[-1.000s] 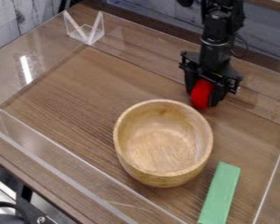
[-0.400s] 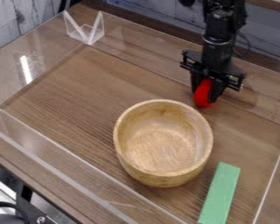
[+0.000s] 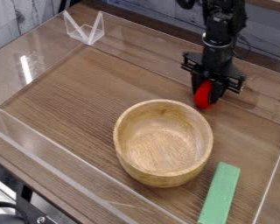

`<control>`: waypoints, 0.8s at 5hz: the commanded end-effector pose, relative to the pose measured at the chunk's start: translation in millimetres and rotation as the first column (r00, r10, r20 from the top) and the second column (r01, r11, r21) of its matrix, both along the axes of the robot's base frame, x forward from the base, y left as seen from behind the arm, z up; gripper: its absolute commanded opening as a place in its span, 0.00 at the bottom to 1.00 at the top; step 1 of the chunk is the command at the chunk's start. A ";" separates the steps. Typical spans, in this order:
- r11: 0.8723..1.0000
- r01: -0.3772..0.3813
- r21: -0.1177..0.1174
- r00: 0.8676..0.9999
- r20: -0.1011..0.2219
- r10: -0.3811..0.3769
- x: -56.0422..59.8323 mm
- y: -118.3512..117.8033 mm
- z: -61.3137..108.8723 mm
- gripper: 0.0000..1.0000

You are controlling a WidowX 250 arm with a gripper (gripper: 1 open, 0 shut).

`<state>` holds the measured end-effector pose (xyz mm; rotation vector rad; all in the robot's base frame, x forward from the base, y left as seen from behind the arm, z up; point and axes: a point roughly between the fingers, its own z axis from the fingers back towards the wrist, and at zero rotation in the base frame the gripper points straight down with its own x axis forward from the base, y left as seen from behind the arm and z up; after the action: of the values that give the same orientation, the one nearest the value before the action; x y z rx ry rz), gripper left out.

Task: Move the red object to the right side of the table

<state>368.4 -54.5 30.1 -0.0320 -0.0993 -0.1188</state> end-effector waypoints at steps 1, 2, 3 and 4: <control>0.999 -0.030 -0.014 0.995 0.093 0.031 3.2 -15.0 34.3 0.00; 0.998 -0.049 -0.028 0.990 0.131 0.052 -18.1 -19.9 60.9 0.00; 0.996 -0.072 -0.053 0.988 0.136 0.078 -45.6 -30.5 63.1 0.00; 0.994 -0.083 -0.076 0.987 0.132 0.092 -56.4 -50.2 50.0 0.00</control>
<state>307.3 -103.3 63.8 -0.0781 -0.1848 -0.0304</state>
